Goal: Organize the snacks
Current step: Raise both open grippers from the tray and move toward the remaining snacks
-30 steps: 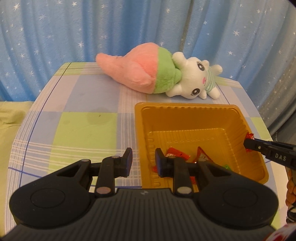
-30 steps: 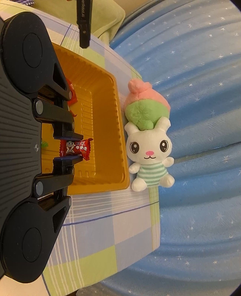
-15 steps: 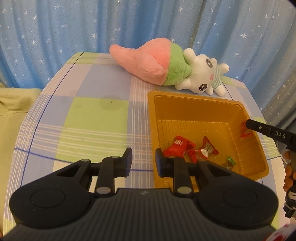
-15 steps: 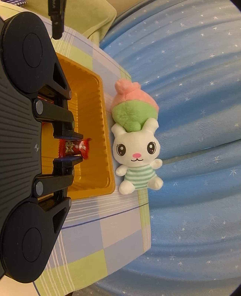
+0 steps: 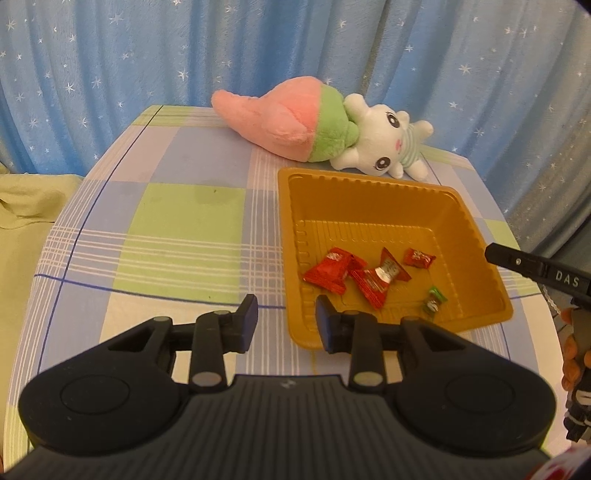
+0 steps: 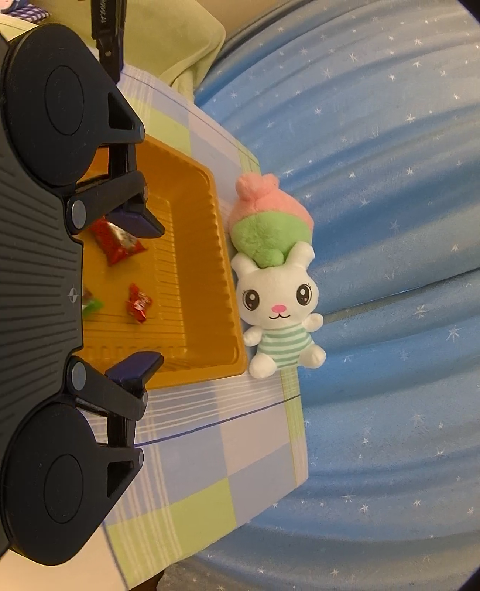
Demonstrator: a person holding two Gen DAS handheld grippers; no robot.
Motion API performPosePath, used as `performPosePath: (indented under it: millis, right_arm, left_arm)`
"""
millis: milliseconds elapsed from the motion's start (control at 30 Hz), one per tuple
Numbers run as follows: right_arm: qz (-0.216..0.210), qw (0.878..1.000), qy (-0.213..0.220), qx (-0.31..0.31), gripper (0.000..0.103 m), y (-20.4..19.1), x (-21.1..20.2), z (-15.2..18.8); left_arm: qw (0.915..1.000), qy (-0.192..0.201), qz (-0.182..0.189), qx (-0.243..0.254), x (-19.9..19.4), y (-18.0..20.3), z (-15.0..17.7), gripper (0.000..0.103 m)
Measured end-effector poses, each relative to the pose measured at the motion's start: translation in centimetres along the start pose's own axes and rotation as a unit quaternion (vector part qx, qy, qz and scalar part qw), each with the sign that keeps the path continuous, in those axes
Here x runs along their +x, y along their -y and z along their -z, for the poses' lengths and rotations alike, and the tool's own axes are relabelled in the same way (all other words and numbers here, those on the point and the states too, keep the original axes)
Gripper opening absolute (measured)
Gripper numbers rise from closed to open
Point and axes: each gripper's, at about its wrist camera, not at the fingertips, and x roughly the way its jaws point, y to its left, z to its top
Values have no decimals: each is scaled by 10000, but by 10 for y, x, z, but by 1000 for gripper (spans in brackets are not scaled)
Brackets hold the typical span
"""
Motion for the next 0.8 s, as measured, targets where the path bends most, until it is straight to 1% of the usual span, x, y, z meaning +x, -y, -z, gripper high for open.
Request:
performPosePath:
  millis: [100,300,500,800]
  right_arm:
    - [9,10000,-20,27,70,-2,-13,9]
    - [73,9999,-146,24,71,-5,-39,32]
    - [125,9993,-321,123,72,-8,-65,64]
    - [238,9972,-677,193,72,-14,-88,105]
  left_arm:
    - [10000,42,64,20,-9,2,10,33]
    - [9999,-6,135,71,-24,5,35,33]
    - [9997,-170,157,72,-36,4,65,34]
    - [9990,-427,72,-124,-50,0,110,34]
